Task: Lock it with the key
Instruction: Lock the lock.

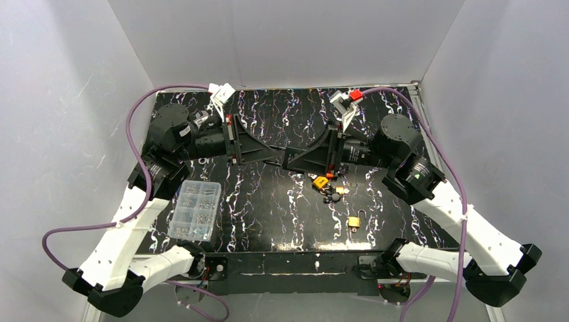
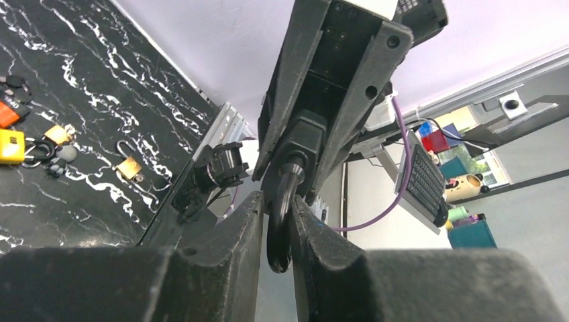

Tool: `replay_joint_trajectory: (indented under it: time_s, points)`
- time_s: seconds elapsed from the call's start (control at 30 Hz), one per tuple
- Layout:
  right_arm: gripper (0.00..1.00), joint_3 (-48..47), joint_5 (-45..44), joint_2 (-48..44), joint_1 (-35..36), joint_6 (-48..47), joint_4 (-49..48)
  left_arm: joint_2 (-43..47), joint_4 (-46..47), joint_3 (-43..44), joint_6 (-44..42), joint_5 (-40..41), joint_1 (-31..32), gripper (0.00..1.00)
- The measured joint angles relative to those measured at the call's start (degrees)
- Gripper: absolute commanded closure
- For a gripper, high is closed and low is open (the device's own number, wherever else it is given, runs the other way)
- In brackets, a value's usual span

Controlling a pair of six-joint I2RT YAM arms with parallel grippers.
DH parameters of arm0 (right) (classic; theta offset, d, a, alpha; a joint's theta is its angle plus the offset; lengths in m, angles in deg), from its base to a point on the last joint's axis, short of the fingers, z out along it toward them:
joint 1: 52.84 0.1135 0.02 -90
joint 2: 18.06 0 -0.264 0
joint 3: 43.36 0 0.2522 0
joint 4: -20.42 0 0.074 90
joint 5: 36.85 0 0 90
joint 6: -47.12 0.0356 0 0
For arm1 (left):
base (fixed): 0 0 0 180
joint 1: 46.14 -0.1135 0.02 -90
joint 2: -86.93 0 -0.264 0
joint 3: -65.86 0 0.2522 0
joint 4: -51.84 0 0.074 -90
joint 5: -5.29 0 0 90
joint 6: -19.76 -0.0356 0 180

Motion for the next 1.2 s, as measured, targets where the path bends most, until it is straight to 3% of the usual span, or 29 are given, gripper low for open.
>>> replay_joint_trajectory:
  time_s: [0.3,0.67,0.93,1.2]
  points:
    - [0.99,0.0,2.6,0.4,-0.4,0.2,1.3,0.2,-4.5,0.0,-3.8,-0.5,0.0,0.82]
    - [0.99,-0.1,3.1,-2.3,-0.7,0.2,3.6,2.7,-1.4,-2.0,-1.6,-2.2,0.0,0.81]
    - [0.99,-2.0,6.0,-1.0,-3.3,0.2,5.3,1.7,-0.3,-1.7,-0.8,-2.8,0.0,1.0]
    - [0.99,-0.7,14.5,0.3,-9.4,5.7,0.6,-1.8,-0.7,0.5,-3.3,-3.1,0.0,1.0]
